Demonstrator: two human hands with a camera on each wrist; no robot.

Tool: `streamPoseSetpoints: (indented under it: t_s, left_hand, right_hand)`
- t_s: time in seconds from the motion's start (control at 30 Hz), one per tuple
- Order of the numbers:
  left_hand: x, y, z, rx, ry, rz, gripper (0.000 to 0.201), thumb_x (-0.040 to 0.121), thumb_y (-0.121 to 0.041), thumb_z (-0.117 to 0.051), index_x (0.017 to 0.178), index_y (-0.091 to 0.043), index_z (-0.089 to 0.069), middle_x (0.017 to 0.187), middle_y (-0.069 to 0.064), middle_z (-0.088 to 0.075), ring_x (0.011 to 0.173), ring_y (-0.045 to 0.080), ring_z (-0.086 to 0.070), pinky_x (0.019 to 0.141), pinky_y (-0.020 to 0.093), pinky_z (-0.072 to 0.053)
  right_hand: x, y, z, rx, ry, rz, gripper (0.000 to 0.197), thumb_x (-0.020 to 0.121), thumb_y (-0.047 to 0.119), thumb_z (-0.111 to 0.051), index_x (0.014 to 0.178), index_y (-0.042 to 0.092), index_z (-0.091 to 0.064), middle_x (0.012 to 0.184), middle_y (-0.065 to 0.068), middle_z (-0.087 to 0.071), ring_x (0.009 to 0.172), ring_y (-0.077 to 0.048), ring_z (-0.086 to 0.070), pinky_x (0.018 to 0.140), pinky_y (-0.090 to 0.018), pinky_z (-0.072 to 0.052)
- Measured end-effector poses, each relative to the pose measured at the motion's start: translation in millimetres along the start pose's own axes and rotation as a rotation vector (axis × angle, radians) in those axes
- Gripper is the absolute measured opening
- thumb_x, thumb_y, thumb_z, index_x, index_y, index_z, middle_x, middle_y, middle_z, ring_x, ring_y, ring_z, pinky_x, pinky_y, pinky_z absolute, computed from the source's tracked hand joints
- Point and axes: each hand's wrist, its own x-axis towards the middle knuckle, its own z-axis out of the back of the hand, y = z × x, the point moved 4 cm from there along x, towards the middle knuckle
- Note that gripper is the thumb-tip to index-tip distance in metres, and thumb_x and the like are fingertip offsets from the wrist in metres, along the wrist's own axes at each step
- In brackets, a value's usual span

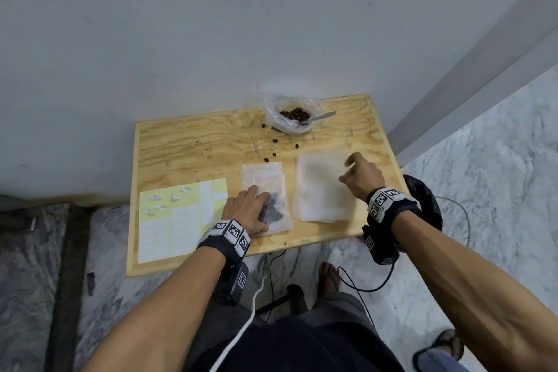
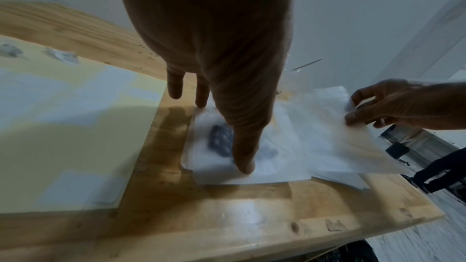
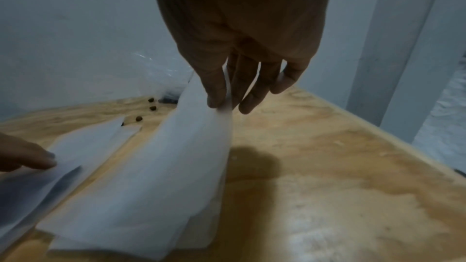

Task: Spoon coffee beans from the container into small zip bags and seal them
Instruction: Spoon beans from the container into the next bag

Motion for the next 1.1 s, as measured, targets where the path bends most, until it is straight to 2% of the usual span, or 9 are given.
streamPoseSetpoints:
  t_s: [0.1,0.2,0.37,0.53,0.6,0.7,0.77,0.9,1.1]
  left_hand:
    - [1.0,-0.5,5.3,0.019,0.034,-0.006,0.076,0.079,-0.047,-0.072,0.143,-0.025,-0.036,0.148,0.004,-0.032,0.13,0.029,-0.04,0.1,0.045,-0.036]
    - [3.5,-5.0,25.6,-0.053,-0.003,-0.02,0.057,0.088,-0.051,-0.061,0.135,-0.021,-0.05,0.14,0.005,-0.047,0.125,0.027,-0.047,0.099,0.042,-0.04]
    - [6.5,-20.0,109.3,-0.88,-0.182,0.062,0.052,0.097,-0.054,-0.047,0.099,-0.008,-0.07,0.096,0.012,-0.074,0.076,0.02,-0.065,0.075,0.032,-0.055]
    - [-1.0,-29.9,190.2,-1.45,-0.121,0.129,0.048,0.092,-0.05,-0.056,0.097,-0.005,-0.07,0.088,0.011,-0.076,0.069,0.023,-0.07,0.06,0.029,-0.055]
    - [-3.4,-25.5,207.4,-1.499,-0.11,0.131,0.026,0.092,-0.026,-0.06,0.094,-0.002,-0.067,0.081,0.01,-0.075,0.061,0.021,-0.069,0.052,0.026,-0.055]
    - [-3.8,-16.6,220.3,-1.507,-0.161,0.143,0.008,0.092,-0.009,-0.061,0.092,-0.001,-0.063,0.075,0.012,-0.071,0.059,0.02,-0.067,0.044,0.023,-0.053]
    - [-2.9,-12.1,224.1,-1.474,-0.216,0.135,0.009,0.093,-0.008,-0.064,0.088,0.0,-0.063,0.071,0.012,-0.067,0.054,0.017,-0.063,0.042,0.021,-0.052]
    - [-4.2,-11.3,232.0,-1.366,-0.344,0.074,0.018,0.094,-0.012,-0.064,0.079,-0.002,-0.063,0.064,0.009,-0.061,0.047,0.011,-0.054,0.042,0.018,-0.046]
    - [-3.1,-22.9,243.3,-1.253,-0.468,-0.082,0.024,0.092,-0.022,-0.068,0.073,-0.007,-0.064,0.061,0.004,-0.061,0.053,0.012,-0.052,0.049,0.019,-0.043]
  right_hand:
    - [-3.7,1.6,14.3,0.016,-0.025,0.04,0.01,0.085,0.026,-0.068,0.086,0.019,-0.061,0.092,-0.004,-0.068,0.09,-0.032,-0.062,0.079,-0.037,-0.048]
    - [-7.9,12.8,29.9,0.093,-0.057,0.103,0.016,0.083,0.024,-0.07,0.073,0.024,-0.057,0.077,0.004,-0.064,0.083,-0.028,-0.062,0.075,-0.041,-0.051]
    - [-27.1,63.3,60.7,0.166,-0.228,0.34,0.018,0.085,0.021,-0.067,0.073,0.022,-0.054,0.07,0.007,-0.06,0.07,-0.022,-0.057,0.064,-0.039,-0.048]
    - [-46.9,116.5,80.0,0.09,-0.481,0.618,0.014,0.084,0.016,-0.067,0.076,0.018,-0.056,0.075,0.002,-0.063,0.063,-0.02,-0.054,0.052,-0.031,-0.039]
    - [-50.1,129.2,83.1,0.022,-0.541,0.688,0.013,0.083,0.014,-0.067,0.076,0.015,-0.056,0.073,0.0,-0.061,0.062,-0.023,-0.054,0.049,-0.028,-0.034]
    - [-49.6,139.5,83.7,-0.004,-0.507,0.744,0.005,0.084,0.015,-0.061,0.081,0.015,-0.057,0.076,0.0,-0.06,0.065,-0.025,-0.056,0.05,-0.036,-0.045]
    - [-48.3,142.4,82.2,-0.001,-0.429,0.785,0.008,0.083,0.022,-0.06,0.09,0.019,-0.058,0.084,0.003,-0.061,0.074,-0.021,-0.058,0.058,-0.039,-0.05]
    - [-52.9,151.0,84.5,0.276,-0.256,0.802,0.037,0.081,0.029,-0.061,0.117,0.021,-0.061,0.109,0.008,-0.062,0.091,-0.008,-0.06,0.072,-0.019,-0.048]
    - [-48.1,169.1,87.5,0.598,-0.145,0.593,0.042,0.081,0.051,-0.069,0.108,0.018,-0.069,0.094,0.007,-0.071,0.084,-0.001,-0.065,0.069,-0.019,-0.053]
